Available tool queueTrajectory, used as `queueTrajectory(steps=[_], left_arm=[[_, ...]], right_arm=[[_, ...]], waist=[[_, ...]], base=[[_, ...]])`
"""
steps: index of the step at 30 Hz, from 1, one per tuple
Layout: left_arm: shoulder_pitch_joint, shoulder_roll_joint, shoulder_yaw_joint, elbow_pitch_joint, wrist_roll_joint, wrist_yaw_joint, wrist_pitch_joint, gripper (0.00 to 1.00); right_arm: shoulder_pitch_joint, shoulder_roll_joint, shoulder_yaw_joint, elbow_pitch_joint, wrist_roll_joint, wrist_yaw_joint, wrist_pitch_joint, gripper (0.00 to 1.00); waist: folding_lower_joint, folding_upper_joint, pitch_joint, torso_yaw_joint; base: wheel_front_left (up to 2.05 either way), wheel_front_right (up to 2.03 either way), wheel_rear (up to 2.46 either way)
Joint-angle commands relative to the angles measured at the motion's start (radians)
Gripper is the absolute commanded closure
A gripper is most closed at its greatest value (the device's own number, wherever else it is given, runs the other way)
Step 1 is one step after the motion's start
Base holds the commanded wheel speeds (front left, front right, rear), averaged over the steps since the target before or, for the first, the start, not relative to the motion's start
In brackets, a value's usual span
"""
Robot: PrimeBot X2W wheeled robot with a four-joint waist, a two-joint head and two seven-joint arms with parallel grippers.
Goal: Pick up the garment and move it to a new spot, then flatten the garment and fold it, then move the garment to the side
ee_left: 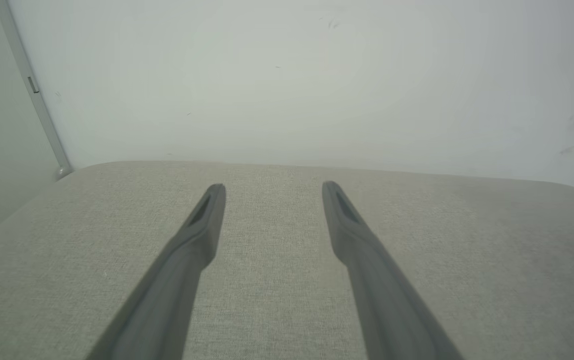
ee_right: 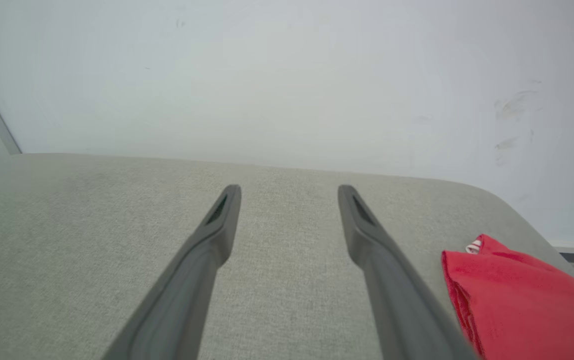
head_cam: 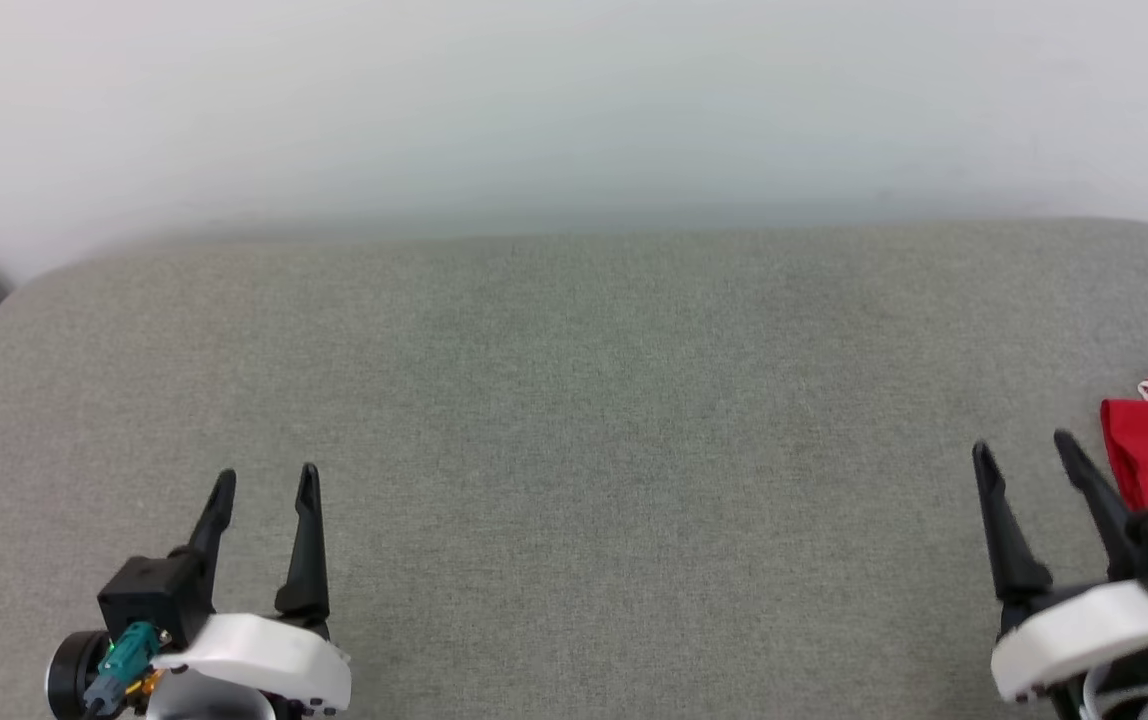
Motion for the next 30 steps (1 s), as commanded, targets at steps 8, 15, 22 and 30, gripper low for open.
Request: queueTrajectory(steps=[8, 15, 22, 30], left_arm=[[0.067, 0.009, -0.018, 0.018, -0.006, 0.004, 0.004, 0.00], [0.090, 0.013, -0.024, 0.031, -0.006, 0.003, 0.008, 0.00], [0.084, 0.010, -0.037, 0.047, -0.004, -0.003, 0.002, 0.00], [0.067, 0.013, -0.041, 0.061, 0.000, -0.010, -0.006, 0.00]], right_arm=[[0.219, 0.110, -0.059, -0.224, -0.041, -0.001, 0.064, 0.00], [0.257, 0.129, -0.065, -0.274, -0.037, -0.001, 0.096, 0.00], [0.261, 0.135, -0.060, -0.282, -0.034, -0.001, 0.117, 0.00], [0.260, 0.133, -0.052, -0.289, -0.038, -0.001, 0.126, 0.00]], waist=[[0.0002, 0.0000, -0.059, 0.009], [0.0002, 0.0000, -0.070, 0.013], [0.0002, 0.0000, -0.071, 0.025], [0.0002, 0.0000, -0.071, 0.028]], base=[[0.00, 0.00, 0.00], [0.00, 0.00, 0.00], [0.00, 0.00, 0.00], [0.00, 0.00, 0.00]])
